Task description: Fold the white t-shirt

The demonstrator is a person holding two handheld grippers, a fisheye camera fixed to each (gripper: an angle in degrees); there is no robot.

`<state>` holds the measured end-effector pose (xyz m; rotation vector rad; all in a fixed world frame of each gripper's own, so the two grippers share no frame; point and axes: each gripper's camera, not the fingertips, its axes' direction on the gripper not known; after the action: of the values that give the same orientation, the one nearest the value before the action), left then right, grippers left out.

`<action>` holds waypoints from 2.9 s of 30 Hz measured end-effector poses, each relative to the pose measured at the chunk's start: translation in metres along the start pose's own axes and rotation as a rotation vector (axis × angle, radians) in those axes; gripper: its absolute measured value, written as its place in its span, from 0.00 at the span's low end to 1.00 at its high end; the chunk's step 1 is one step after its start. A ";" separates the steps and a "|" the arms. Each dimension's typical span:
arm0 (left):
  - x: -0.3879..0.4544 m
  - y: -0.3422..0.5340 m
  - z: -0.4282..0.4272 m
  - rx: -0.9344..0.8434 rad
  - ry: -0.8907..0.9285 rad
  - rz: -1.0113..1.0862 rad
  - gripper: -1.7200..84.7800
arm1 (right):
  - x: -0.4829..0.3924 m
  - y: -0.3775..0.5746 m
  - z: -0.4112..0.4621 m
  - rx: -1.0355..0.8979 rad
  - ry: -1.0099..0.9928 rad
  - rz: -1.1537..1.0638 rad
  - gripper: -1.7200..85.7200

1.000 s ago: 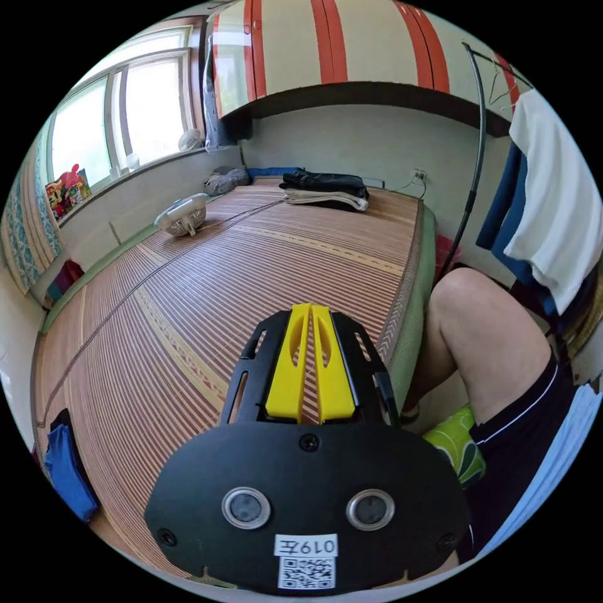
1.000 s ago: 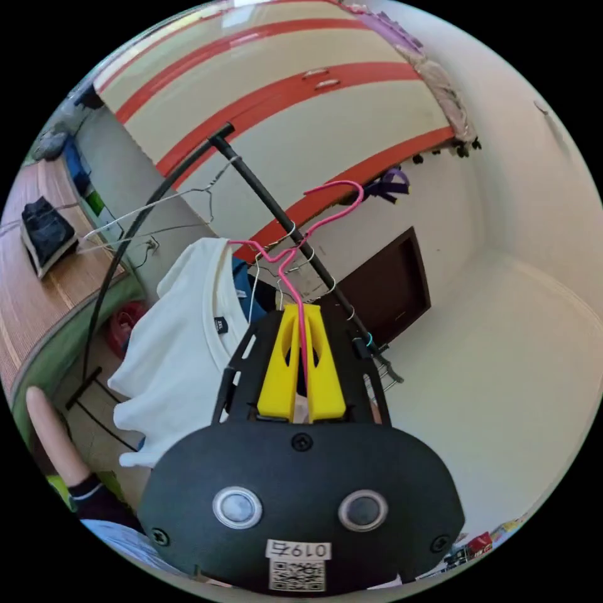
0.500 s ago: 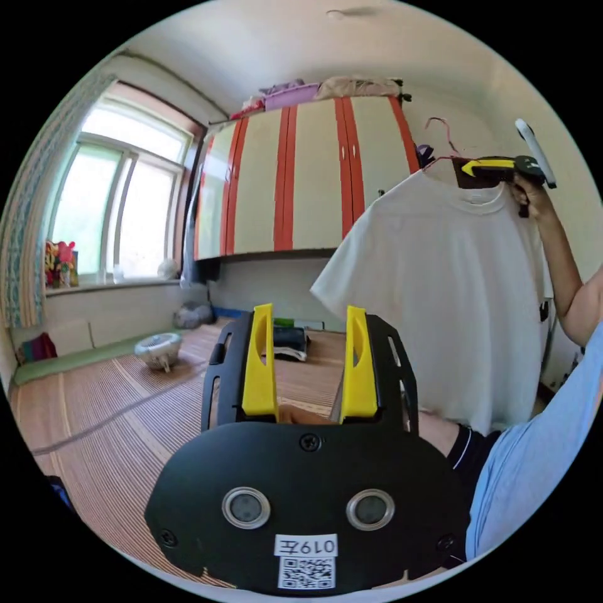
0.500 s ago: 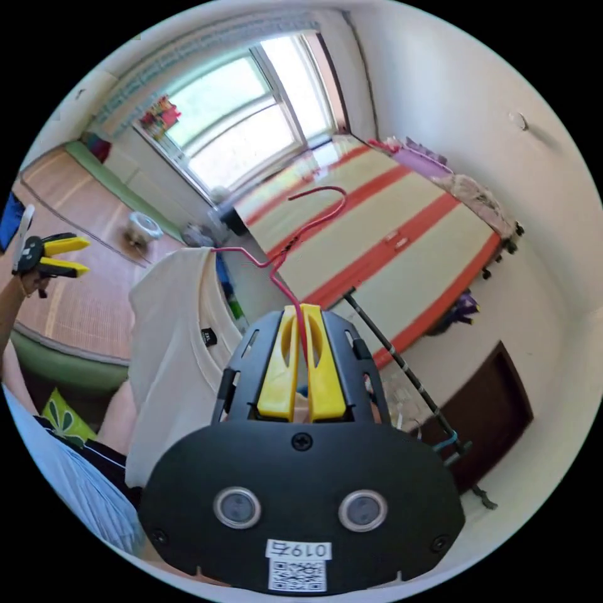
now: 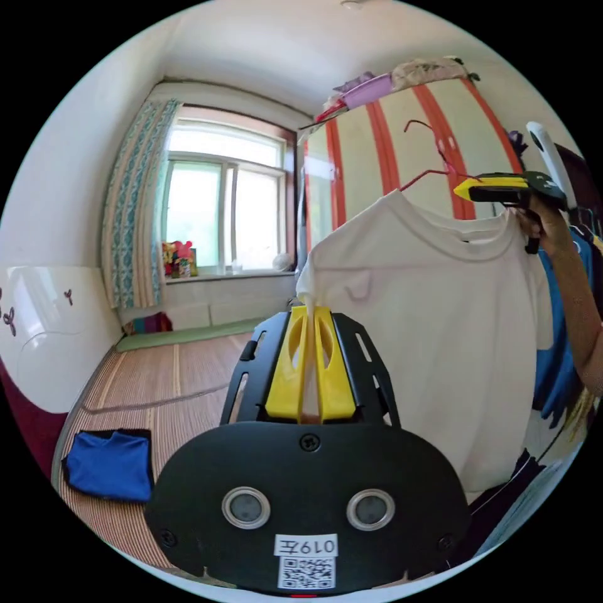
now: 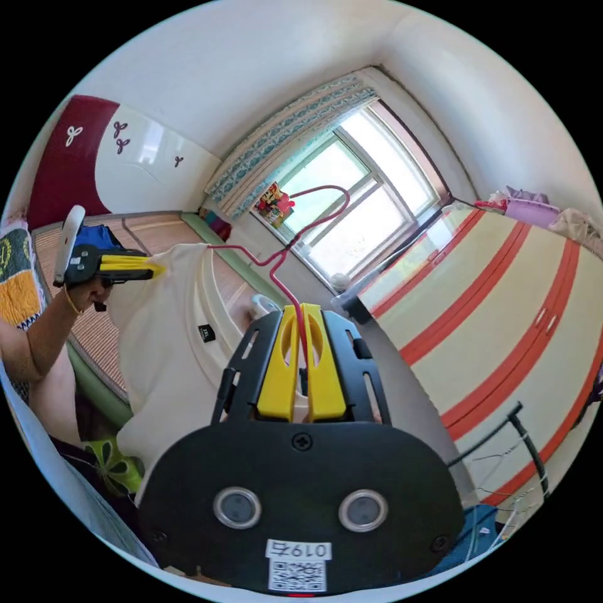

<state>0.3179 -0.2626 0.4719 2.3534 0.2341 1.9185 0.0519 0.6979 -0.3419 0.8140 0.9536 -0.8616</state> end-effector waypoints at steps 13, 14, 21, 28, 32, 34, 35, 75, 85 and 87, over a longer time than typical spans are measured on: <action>-0.168 0.061 0.099 -0.317 -0.172 -0.294 0.03 | 0.061 0.108 0.234 -0.052 -0.333 0.703 0.01; -0.179 0.069 0.108 -0.364 -0.182 -0.314 0.03 | 0.072 0.131 0.247 -0.030 -0.380 0.832 0.01; -0.191 0.091 0.166 -0.519 -0.229 -0.264 0.03 | 0.061 0.151 0.280 0.020 -0.427 0.786 0.01; -0.200 0.105 0.208 -0.660 -0.409 -0.245 0.03 | 0.069 0.114 0.274 0.054 -0.525 0.661 0.01; -0.213 0.106 0.219 -0.693 -0.422 -0.332 0.03 | 0.093 0.113 0.237 0.047 -0.591 0.673 0.01; -0.220 0.102 0.213 -0.646 -0.443 -0.379 0.03 | 0.110 0.122 0.215 0.045 -0.609 0.703 0.01; -0.225 0.100 0.208 -0.611 -0.454 -0.410 0.03 | 0.122 0.131 0.197 0.061 -0.613 0.720 0.01; -0.205 0.107 0.149 -0.380 -0.441 -0.484 0.03 | 0.242 0.222 -0.189 -1.163 0.429 0.652 0.01; -0.196 0.109 0.148 -0.381 -0.416 -0.469 0.03 | 0.260 0.218 -0.190 -1.194 0.396 0.711 0.01; -0.197 0.110 0.148 -0.383 -0.413 -0.477 0.03 | 0.248 0.228 -0.201 -1.175 0.391 0.736 0.01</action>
<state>0.4304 -0.4030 0.2709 2.1228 0.3215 1.1238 0.2657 0.9083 -0.5949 0.2215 1.1602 0.5344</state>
